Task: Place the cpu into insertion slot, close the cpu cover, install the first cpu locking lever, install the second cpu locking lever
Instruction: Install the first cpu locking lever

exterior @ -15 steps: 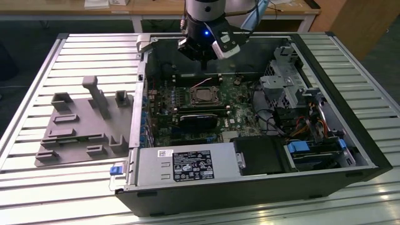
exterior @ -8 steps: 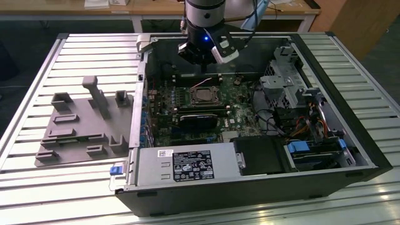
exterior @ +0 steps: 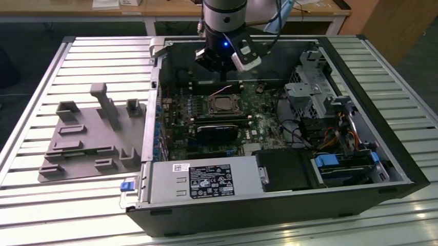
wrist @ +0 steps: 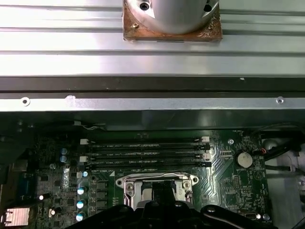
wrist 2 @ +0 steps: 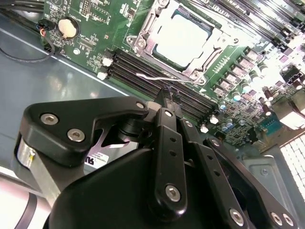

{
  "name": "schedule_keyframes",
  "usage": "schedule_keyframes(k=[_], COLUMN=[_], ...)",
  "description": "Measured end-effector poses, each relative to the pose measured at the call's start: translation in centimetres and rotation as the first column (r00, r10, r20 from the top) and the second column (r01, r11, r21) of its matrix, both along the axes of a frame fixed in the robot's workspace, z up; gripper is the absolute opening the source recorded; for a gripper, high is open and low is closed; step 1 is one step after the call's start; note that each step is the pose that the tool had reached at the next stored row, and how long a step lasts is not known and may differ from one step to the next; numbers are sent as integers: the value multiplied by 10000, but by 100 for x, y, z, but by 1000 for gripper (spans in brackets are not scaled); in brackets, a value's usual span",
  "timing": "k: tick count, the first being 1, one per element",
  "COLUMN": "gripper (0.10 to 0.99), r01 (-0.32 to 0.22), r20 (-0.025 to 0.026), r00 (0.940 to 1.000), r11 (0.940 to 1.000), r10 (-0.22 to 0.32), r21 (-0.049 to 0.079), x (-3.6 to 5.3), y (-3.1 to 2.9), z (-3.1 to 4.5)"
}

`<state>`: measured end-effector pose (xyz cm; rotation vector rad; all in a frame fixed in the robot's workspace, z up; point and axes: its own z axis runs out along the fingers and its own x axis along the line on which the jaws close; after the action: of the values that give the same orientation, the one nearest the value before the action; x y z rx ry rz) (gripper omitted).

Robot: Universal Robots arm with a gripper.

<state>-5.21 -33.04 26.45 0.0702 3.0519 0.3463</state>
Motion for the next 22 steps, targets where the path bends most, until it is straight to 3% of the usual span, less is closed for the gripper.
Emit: schedule_keyframes(k=[14, 17, 18, 19, 20, 21, 22], gripper=[102, 102, 102, 102, 102, 102, 102], r01=[0, -1, -2, -2, -1, 0, 4], r20=[0, 1, 0, 1, 12, 89, 220], r00=[10000, 10000, 10000, 10000, 10000, 10000, 9998], r11=[10000, 10000, 10000, 10000, 10000, 10000, 10000], r10=[0, 1, 2, 2, 1, 0, -3], r21=[-3, -2, -3, -2, -3, -12, -19], x=[39, 46, 68, 68, 67, 62, 56], y=[43, 51, 77, 78, 78, 78, 78], z=[-115, -159, -261, -261, -261, -262, -264])
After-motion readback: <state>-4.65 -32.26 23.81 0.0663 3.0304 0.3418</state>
